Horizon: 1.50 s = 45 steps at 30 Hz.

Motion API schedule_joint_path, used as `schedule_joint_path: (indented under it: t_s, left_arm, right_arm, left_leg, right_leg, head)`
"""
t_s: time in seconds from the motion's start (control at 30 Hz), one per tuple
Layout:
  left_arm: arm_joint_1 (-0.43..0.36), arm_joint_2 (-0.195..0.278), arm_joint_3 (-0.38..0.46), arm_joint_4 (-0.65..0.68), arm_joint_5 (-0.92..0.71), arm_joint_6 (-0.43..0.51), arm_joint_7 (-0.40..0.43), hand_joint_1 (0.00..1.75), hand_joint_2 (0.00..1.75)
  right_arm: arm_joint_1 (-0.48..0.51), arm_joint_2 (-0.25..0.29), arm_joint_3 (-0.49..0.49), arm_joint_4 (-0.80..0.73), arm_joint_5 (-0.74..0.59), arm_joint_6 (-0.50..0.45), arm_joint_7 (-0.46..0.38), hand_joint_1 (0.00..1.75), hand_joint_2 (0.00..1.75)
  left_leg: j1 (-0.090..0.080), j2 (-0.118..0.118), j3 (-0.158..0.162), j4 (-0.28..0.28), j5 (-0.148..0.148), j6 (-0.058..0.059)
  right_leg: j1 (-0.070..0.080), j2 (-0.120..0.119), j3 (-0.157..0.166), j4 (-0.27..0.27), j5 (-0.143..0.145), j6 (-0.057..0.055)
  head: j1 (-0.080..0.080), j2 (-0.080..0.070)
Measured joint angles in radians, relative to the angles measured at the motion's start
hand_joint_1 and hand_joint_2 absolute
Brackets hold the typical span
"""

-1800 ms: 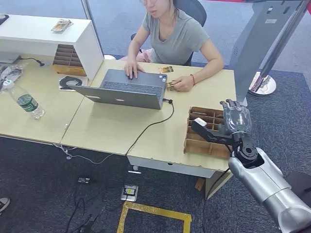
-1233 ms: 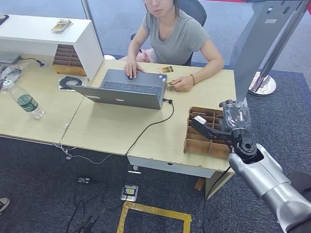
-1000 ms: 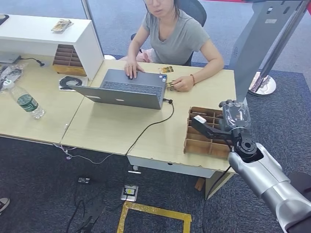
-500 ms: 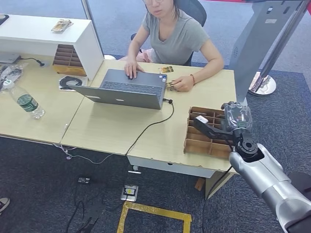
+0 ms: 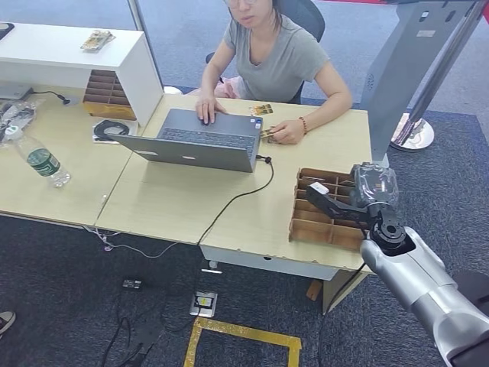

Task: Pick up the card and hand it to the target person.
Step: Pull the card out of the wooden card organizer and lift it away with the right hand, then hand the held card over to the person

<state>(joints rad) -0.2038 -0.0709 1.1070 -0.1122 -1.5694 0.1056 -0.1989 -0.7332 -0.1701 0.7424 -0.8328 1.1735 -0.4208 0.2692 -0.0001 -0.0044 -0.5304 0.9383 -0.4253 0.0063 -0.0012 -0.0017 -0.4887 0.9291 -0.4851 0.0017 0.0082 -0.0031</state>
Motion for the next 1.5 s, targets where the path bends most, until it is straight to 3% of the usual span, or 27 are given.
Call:
schedule_joint_path:
  t_s: [0.67, 0.7, 0.83, 0.87, 1.3, 1.5]
  left_arm:
    - [0.000, 0.002, 0.000, 0.000, 0.000, -0.004, 0.001, 0.00, 1.75]
    - [0.000, 0.002, 0.000, 0.000, 0.000, -0.004, 0.001, 0.00, 1.75]
    - [0.000, 0.003, 0.000, 0.000, 0.000, -0.004, 0.001, 0.00, 1.75]
    - [0.000, 0.003, 0.000, 0.000, 0.000, -0.004, 0.001, 0.00, 1.75]
    - [0.000, 0.007, 0.000, 0.000, 0.000, -0.007, 0.001, 0.00, 1.75]
    - [0.005, 0.009, 0.000, 0.000, 0.000, -0.003, 0.001, 0.00, 1.75]
  right_arm:
    - [0.001, -0.001, -0.002, 0.000, 0.000, -0.006, 0.012, 0.89, 1.75]
    - [0.001, -0.001, -0.002, 0.000, 0.000, -0.006, 0.012, 0.94, 1.75]
    - [0.001, -0.002, -0.002, -0.002, 0.000, -0.006, 0.014, 1.70, 1.75]
    - [0.001, -0.003, -0.002, -0.003, 0.000, -0.006, 0.015, 1.75, 1.75]
    - [0.003, -0.009, -0.002, -0.027, 0.002, -0.021, 0.026, 1.75, 1.75]
    - [0.018, -0.031, -0.010, -0.150, 0.029, -0.038, 0.051, 1.75, 1.75]
  left_leg:
    - [0.000, 0.000, 0.000, 0.000, 0.000, 0.000]
    - [0.000, 0.000, 0.000, 0.000, 0.000, 0.000]
    - [0.000, 0.000, 0.000, 0.000, 0.000, 0.000]
    - [0.000, 0.000, 0.000, 0.000, 0.000, 0.000]
    - [0.000, 0.000, 0.000, 0.000, 0.000, 0.000]
    - [0.000, 0.000, 0.000, 0.000, 0.000, 0.000]
  right_leg:
    - [0.000, 0.000, 0.000, 0.000, 0.000, 0.000]
    - [0.000, 0.000, 0.000, 0.000, 0.000, 0.000]
    - [0.000, 0.000, 0.000, 0.000, 0.000, 0.000]
    - [0.000, 0.000, 0.000, 0.000, 0.000, 0.000]
    - [0.000, 0.000, 0.000, 0.000, 0.000, 0.000]
    - [0.000, 0.001, 0.000, 0.000, 0.000, 0.000]
  head:
    - [0.000, 0.000]
    - [0.000, 0.000]
    - [0.000, 0.000]
    - [0.000, 0.000]
    - [0.000, 0.000]
    - [0.000, 0.000]
